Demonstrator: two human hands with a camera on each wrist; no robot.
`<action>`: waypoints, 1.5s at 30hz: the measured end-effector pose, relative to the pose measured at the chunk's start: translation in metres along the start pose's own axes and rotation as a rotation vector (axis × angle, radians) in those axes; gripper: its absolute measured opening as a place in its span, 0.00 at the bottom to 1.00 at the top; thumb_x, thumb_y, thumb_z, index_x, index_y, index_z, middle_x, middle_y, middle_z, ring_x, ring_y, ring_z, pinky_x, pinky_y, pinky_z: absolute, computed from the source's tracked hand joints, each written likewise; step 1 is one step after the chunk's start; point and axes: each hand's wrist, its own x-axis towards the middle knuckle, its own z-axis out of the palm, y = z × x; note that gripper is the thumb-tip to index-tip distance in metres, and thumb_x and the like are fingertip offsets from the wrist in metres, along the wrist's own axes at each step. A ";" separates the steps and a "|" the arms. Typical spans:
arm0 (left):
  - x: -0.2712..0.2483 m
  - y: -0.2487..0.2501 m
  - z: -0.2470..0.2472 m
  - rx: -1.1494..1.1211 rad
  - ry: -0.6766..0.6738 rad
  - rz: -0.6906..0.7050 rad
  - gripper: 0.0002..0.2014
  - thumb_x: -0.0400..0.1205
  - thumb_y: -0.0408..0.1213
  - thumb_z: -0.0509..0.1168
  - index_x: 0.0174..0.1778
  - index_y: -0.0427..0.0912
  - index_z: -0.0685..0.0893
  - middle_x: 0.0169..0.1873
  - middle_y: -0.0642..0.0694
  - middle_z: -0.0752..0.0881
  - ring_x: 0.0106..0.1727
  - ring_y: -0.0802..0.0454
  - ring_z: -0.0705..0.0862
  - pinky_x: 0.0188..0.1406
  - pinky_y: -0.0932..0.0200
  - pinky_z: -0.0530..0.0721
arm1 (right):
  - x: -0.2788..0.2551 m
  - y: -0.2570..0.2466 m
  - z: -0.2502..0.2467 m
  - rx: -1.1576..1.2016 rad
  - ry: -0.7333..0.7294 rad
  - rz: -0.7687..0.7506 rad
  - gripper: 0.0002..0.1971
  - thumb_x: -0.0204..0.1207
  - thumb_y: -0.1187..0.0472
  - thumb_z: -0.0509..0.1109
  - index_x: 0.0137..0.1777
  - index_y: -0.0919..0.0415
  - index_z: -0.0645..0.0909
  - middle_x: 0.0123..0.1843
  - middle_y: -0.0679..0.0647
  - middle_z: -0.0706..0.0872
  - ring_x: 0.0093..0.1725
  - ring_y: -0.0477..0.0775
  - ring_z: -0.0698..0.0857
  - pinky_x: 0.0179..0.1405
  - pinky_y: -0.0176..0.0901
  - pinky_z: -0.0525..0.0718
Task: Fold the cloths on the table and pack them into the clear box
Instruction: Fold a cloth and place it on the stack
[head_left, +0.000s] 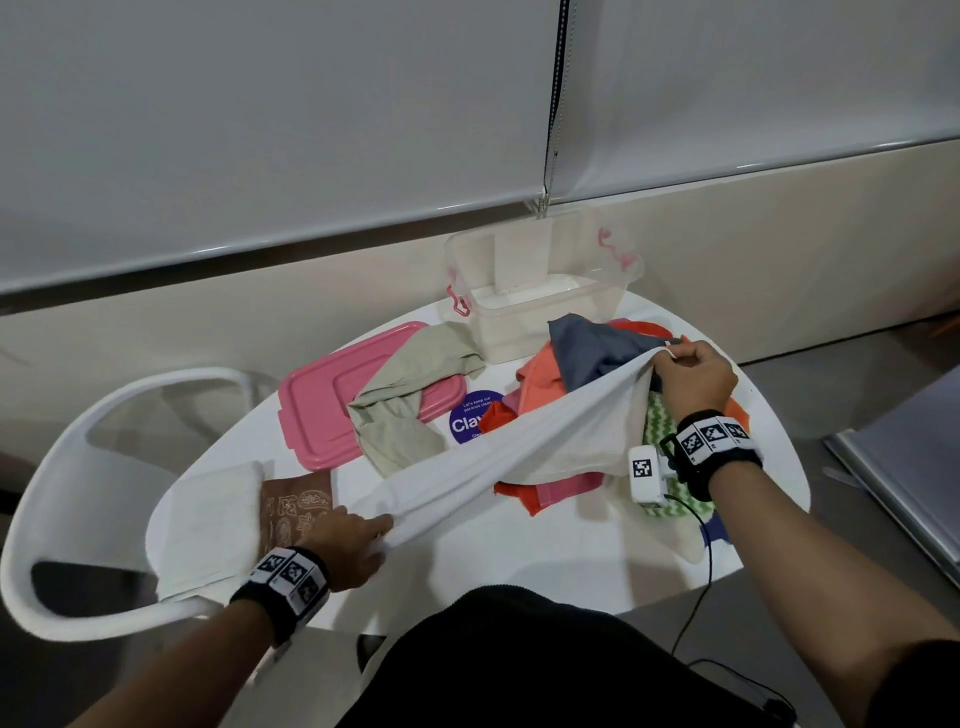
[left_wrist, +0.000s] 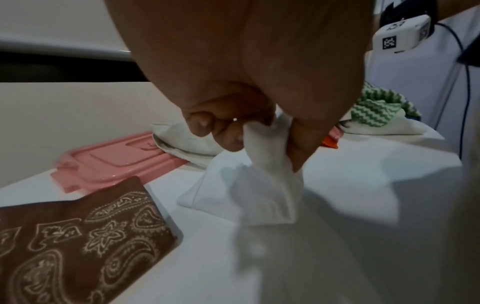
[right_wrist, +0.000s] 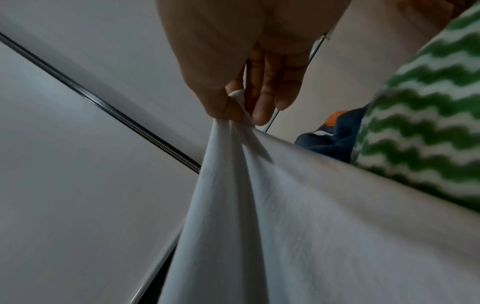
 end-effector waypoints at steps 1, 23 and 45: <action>-0.002 -0.002 -0.002 -0.021 0.012 -0.027 0.22 0.84 0.55 0.55 0.74 0.53 0.72 0.57 0.40 0.87 0.60 0.37 0.83 0.61 0.52 0.77 | 0.000 -0.002 -0.002 0.003 0.008 0.007 0.03 0.69 0.63 0.76 0.38 0.58 0.85 0.37 0.52 0.86 0.49 0.56 0.89 0.58 0.48 0.86; -0.029 -0.078 -0.065 -0.431 0.663 0.071 0.15 0.66 0.52 0.61 0.25 0.57 0.60 0.22 0.57 0.75 0.28 0.51 0.73 0.36 0.54 0.68 | -0.001 0.005 -0.018 0.112 -0.098 0.158 0.08 0.63 0.57 0.76 0.32 0.48 0.78 0.34 0.54 0.87 0.35 0.57 0.87 0.45 0.62 0.90; -0.010 -0.037 -0.041 -0.282 0.418 -0.118 0.24 0.73 0.65 0.44 0.32 0.49 0.72 0.25 0.50 0.81 0.33 0.41 0.81 0.33 0.54 0.73 | 0.009 -0.016 -0.017 0.127 0.064 0.237 0.07 0.83 0.63 0.59 0.53 0.49 0.70 0.46 0.51 0.80 0.44 0.54 0.79 0.31 0.34 0.69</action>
